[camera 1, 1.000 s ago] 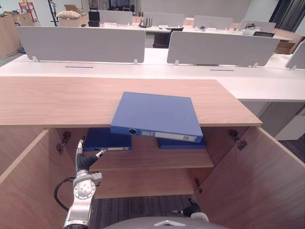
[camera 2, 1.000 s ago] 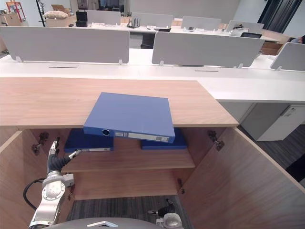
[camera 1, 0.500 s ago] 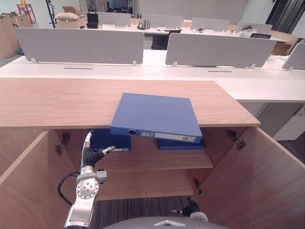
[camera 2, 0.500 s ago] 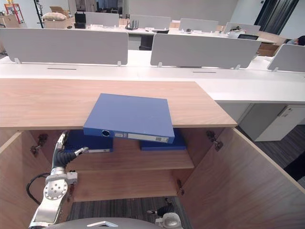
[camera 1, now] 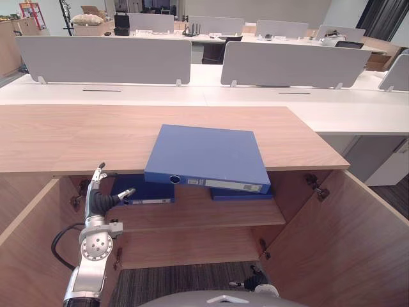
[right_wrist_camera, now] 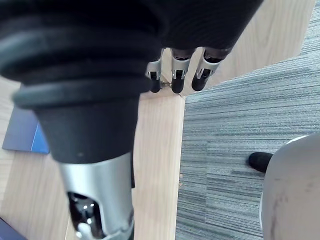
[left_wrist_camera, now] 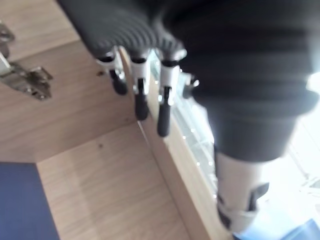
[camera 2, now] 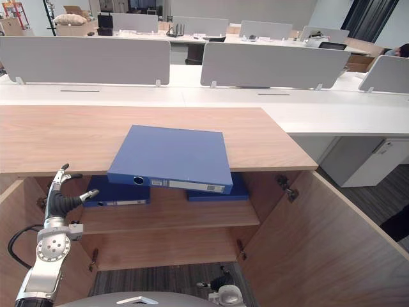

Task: Walk over to the cabinet, pick up the folder, carry it to the office cabinet, place the folder inside the office cabinet, then close the office cabinet door

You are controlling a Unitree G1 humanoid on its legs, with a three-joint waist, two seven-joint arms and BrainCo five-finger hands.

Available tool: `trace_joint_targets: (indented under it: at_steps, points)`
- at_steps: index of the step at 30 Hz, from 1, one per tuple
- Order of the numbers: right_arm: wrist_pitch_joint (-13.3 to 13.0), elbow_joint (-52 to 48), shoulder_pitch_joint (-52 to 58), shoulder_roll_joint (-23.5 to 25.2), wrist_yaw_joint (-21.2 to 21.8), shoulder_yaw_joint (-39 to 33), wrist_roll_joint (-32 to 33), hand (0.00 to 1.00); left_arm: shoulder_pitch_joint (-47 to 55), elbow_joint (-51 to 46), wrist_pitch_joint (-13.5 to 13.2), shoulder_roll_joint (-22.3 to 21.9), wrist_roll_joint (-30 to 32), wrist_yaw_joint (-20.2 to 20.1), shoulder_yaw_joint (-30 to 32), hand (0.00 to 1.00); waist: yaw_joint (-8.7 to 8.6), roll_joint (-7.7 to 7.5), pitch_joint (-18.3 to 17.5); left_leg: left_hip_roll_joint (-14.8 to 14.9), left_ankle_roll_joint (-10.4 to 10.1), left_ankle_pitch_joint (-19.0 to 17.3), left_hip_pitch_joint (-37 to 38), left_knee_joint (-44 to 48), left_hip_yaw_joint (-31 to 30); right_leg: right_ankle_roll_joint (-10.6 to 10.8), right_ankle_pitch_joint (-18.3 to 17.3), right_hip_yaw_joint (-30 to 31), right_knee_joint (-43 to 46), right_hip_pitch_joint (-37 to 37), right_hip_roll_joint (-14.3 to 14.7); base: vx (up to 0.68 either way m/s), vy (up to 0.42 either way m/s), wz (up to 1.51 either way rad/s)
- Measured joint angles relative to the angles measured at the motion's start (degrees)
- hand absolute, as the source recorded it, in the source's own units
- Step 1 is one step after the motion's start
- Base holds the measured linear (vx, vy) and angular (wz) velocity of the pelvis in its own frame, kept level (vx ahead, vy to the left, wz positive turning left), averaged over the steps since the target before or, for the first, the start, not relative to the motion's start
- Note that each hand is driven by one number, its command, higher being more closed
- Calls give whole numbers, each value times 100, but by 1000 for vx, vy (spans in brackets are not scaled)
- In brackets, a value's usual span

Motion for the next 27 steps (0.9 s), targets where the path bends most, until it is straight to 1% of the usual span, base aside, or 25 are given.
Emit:
trace_joint_targets:
  at_steps: [2,7,12,16,27]
  points:
    - [1,46,-10,-1,5,-1,0,0,0,-9,0,4,-38,-1,-3,0,10,0,0,0,-3,-2,3,0,0,-1,-1,0,4,7,0,0,0,0]
    - [4,105,-9,-2,5,-2,2,0,1,-38,0,3,-403,1,-55,0,35,0,0,1,-2,-4,13,1,7,-12,-7,7,35,9,1,0,0,0]
    - [74,130,-5,-1,5,-5,2,0,102,-123,0,-60,-713,-16,-286,0,57,-1,1,4,1,-12,57,1,23,-54,-36,34,99,15,1,-2,1,-1]
    - [97,128,-5,0,4,-10,3,0,187,-204,-20,-254,-928,-50,-494,0,54,-1,1,5,13,-23,86,1,81,-49,-40,97,115,-3,0,-18,12,-7]
    - [102,129,-1,10,1,-51,3,0,198,-204,-20,-435,-935,-102,-643,0,51,4,5,1,16,-30,176,0,78,-9,-73,96,140,73,-11,-2,1,0]
